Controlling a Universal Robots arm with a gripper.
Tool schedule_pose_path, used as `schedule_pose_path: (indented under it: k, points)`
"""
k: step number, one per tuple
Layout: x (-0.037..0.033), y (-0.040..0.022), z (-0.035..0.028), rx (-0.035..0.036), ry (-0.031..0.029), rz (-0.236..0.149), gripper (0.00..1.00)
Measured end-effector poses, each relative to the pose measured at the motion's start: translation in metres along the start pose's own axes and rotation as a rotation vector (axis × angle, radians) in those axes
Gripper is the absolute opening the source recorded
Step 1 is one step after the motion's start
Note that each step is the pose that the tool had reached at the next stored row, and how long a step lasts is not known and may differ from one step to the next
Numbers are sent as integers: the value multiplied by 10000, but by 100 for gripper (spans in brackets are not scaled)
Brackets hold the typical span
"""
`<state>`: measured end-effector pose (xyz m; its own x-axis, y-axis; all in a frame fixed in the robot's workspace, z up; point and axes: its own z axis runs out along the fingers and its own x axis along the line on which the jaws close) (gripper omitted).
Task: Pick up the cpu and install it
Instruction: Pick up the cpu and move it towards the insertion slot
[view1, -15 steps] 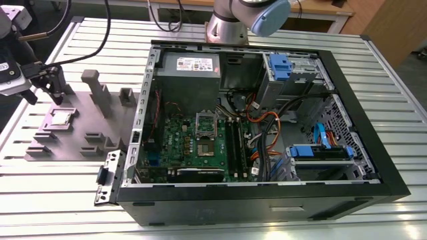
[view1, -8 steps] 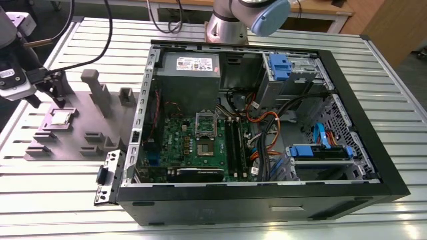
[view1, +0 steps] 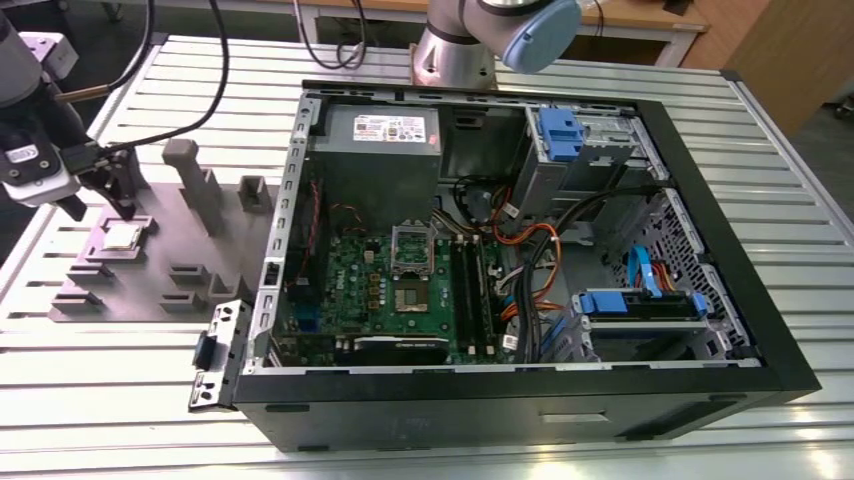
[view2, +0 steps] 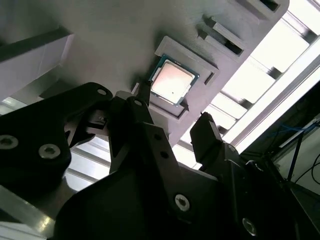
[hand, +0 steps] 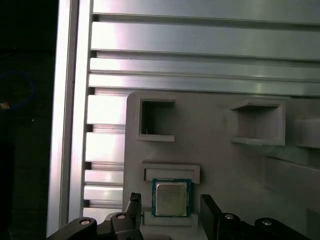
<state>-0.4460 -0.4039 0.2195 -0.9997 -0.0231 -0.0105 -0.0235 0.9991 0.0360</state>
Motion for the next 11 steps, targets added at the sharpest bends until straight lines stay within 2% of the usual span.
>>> schedule_pose_path:
  k: [4,11]
  points:
    - [-3,-3,61,-2,11,-264,59]
    - [-2,-8,190,-3,8,-268,59]
